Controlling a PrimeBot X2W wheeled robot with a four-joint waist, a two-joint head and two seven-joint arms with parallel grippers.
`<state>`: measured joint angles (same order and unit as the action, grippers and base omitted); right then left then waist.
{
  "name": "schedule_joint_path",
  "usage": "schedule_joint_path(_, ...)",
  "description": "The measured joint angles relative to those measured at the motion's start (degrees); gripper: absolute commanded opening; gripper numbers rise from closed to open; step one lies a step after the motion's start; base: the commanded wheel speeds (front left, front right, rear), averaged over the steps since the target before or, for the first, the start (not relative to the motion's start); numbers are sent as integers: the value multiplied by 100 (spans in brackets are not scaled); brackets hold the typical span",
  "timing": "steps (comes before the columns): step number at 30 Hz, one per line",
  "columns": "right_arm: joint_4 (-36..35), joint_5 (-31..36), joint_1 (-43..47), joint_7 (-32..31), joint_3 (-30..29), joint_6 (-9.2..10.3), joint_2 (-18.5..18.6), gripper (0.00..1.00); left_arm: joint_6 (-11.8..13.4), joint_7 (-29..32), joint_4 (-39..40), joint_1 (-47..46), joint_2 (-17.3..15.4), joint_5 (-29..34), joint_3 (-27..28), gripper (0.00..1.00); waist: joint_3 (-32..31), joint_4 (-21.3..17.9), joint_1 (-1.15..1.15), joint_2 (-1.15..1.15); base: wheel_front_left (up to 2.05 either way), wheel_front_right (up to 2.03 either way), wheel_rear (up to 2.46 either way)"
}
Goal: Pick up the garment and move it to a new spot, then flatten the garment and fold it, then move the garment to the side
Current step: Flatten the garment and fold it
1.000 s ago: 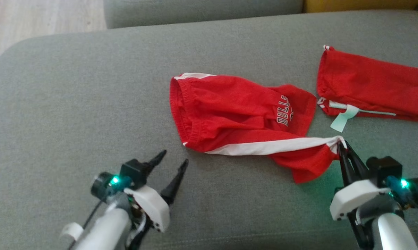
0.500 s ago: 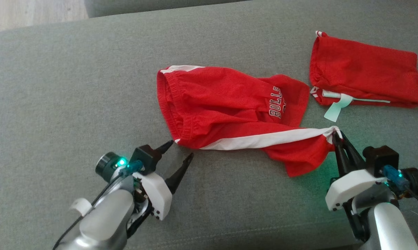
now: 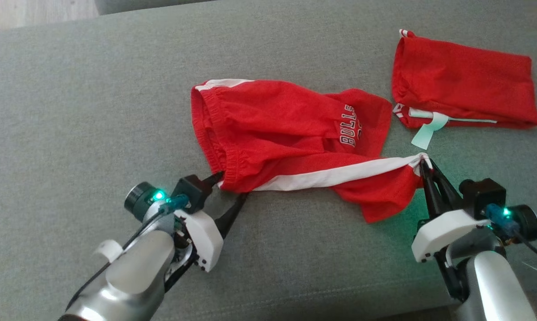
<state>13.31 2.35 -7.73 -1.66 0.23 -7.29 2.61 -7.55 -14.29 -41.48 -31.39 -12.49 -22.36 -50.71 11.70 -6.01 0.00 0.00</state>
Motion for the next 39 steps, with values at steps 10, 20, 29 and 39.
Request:
schedule_joint_path(10,55,1,-2,69,52,0,0,0,-1,0,79,-85,-8,-374,-255,0,-36,-17,0,0,0,0,0)
schedule_joint_path(20,-20,4,-229,298,222,0,133,0,-1,0,904,-57,-260,-623,133,0,-360,212,0,0,0,0,0)
schedule_joint_path(29,-175,-252,-1093,541,731,0,732,0,0,49,1837,-92,-613,-926,690,0,-781,404,0,0,0,0,0)
schedule_joint_path(39,-520,-296,-1958,946,719,0,884,0,275,543,2800,-737,-835,-1635,1421,0,-1270,466,0,0,0,0,0)
